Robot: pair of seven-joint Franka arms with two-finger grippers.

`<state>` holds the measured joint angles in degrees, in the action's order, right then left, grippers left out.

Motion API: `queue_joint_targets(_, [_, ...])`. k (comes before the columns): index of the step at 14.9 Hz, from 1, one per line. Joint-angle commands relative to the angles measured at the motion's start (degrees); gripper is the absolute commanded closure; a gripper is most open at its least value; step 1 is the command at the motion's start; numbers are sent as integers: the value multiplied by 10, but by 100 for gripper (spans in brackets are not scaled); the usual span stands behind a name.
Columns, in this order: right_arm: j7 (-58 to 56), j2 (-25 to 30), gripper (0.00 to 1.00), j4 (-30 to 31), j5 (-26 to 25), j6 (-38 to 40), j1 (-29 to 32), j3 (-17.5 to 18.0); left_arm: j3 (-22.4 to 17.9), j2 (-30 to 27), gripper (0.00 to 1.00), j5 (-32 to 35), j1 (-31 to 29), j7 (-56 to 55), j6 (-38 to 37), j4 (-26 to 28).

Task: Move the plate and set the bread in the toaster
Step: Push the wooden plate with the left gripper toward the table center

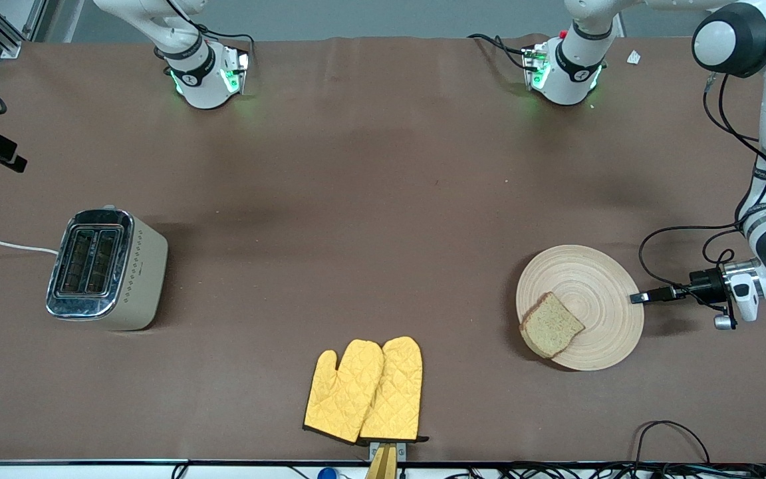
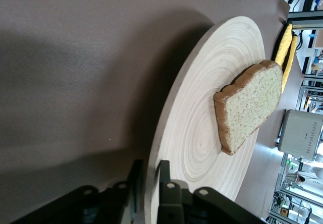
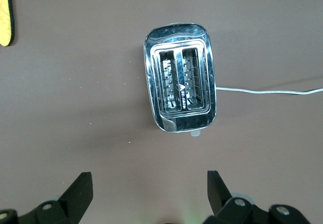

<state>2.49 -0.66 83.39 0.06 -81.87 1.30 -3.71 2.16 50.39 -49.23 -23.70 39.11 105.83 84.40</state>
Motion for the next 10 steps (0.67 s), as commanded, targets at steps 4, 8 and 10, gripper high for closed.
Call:
queue_joint_targets(4, [-3,8,0,5,-4,-13,-2,2,10,6,98,-11,-1,37,-14,-11])
queue_joint_targets(8, [-3,7,0,6,-2,-16,0,2,15,8,100,-12,1,38,-54,-30])
queue_joint_targets(10, [-3,7,0,6,0,-16,0,2,22,8,100,-12,3,38,-76,-40])
